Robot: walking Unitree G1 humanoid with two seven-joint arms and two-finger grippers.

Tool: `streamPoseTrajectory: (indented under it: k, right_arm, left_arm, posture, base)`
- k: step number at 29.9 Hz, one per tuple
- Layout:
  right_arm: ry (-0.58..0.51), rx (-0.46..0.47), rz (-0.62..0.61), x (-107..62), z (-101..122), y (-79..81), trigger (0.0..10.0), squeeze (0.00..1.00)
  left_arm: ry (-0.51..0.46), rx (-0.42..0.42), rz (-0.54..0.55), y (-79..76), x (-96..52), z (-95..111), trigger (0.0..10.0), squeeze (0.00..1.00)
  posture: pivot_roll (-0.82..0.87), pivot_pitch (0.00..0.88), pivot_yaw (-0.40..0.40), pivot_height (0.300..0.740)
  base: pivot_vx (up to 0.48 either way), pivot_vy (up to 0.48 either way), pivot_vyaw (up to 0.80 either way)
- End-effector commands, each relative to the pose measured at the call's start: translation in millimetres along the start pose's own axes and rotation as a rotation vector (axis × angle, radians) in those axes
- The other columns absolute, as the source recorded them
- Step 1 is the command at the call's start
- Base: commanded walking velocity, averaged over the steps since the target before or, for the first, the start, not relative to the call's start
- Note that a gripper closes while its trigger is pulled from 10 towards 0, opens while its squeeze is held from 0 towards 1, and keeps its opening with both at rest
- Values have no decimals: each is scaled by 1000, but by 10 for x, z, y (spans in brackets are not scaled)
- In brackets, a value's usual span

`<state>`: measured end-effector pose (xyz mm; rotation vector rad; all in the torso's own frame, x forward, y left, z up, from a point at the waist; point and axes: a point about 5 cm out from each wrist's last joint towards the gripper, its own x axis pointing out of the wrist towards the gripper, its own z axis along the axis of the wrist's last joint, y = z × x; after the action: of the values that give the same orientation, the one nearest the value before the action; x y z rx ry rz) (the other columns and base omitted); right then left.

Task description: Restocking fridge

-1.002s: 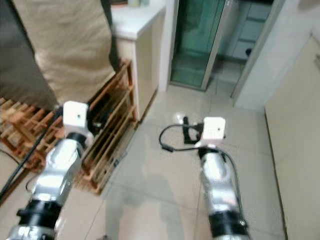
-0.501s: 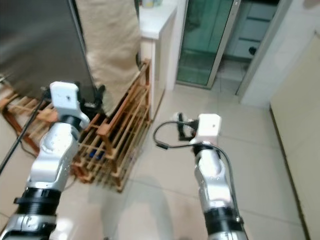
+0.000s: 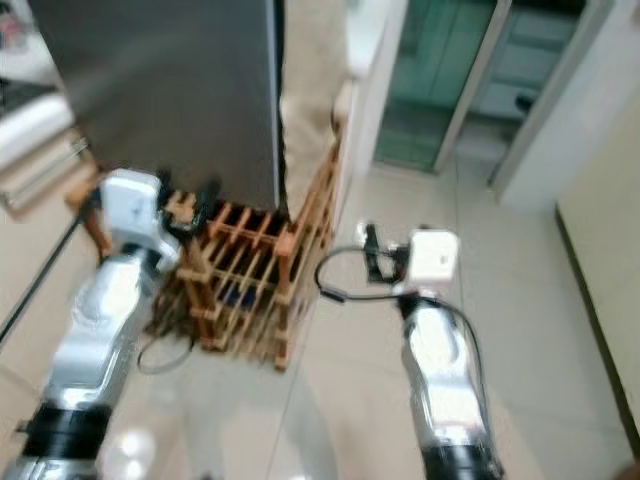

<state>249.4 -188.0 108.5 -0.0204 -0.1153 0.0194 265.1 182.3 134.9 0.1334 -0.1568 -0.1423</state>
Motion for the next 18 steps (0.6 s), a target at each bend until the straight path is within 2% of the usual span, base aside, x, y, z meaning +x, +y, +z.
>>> streamPoseTrajectory:
  k: [1, 3, 5, 7, 9, 12, 18]
  right_arm:
    - [30, -32, -68, -130, -34, -271, 10000, 918]
    - [39, -34, -99, -144, -57, -334, 10000, 922]
    - [22, -23, -100, -73, -36, -298, 10000, 918]
    - [11, -15, -89, -3, -12, -231, 10000, 922]
    - [5, -14, -71, 62, -3, -153, 10000, 922]
    - [-6, -12, -52, 155, 12, -74, 10000, 914]
    - [1, -4, -55, 248, -10, -79, 10000, 910]
  left_arm:
    - [-15, 33, 44, 13, -124, 28, 10000, 0]
    - [10, 10, 78, -6, -152, 1, 10000, 0]
    - [28, -53, 92, -76, -91, -11, 10000, 0]
    - [7, -88, 52, -180, -28, 36, 10000, 0]
    - [-17, -90, 18, -278, 52, 105, 10000, 0]
    - [-67, -105, 8, -333, 183, 237, 10000, 0]
    - [-115, -75, -35, -351, 295, 375, 10000, 0]
  posture:
    - [-32, 0, -50, 740]
    - [-33, 0, -50, 740]
    - [-33, 0, -54, 740]
    - [-27, 0, -50, 740]
    - [-26, 0, -47, 740]
    - [-26, 0, -27, 740]
    - [-31, 0, -10, 740]
  base:
    - [0, 0, 0]
    - [0, 0, 0]
    - [0, 0, 0]
    - [352, -322, 0]
    - [371, -300, 0]
    - [391, -275, 0]
    - [397, -267, 0]
